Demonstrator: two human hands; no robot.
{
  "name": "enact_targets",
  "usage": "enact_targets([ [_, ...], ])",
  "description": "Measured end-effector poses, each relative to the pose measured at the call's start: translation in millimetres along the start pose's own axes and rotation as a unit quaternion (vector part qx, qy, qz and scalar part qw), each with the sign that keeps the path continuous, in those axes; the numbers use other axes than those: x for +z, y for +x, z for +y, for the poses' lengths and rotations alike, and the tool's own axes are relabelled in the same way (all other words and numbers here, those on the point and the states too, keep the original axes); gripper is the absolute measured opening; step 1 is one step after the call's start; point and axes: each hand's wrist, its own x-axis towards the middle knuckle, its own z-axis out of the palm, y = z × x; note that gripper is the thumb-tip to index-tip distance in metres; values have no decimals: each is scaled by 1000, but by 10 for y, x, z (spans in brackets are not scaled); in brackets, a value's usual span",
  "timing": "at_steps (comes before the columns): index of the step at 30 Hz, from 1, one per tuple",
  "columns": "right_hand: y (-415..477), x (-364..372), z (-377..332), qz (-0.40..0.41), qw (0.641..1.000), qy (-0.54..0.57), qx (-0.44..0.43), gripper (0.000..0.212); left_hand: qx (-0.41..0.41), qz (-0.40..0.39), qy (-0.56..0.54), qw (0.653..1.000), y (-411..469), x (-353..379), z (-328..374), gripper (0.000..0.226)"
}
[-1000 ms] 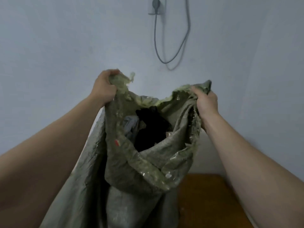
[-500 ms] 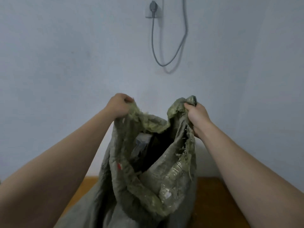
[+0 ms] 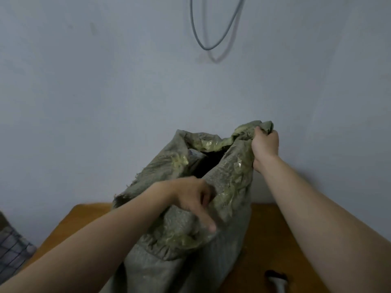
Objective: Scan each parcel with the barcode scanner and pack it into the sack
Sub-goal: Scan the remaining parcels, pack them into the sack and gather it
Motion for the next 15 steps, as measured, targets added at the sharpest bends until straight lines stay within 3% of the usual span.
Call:
enact_targets([
  [2,25,-33,-15,8,1000,-4,-7,24,-8,-34,58,998,70,201,-2,66],
  [4,57,-72,-8,-7,1000,-14,2,24,2,1,59,998,124,239,-82,34],
  [5,61,-84,-6,-18,1000,-19,8,23,10,24,27,999,132,207,-149,24],
  [7,42,-89,-9,-37,999,-29,12,20,35,56,-119,991,141,72,-321,26],
  [9,29,-84,-12,-43,998,-48,2,20,57,83,-277,956,117,-90,-424,25],
  [11,24,-81,-20,-60,996,-73,-5,20,46,157,-350,922,109,-245,-450,18],
  [13,30,-70,-10,-89,993,-78,1,18,11,250,-357,900,117,-391,-448,3],
  [15,7,-61,-17,-120,991,-53,18,18,-19,271,-320,908,185,-471,-487,45],
])
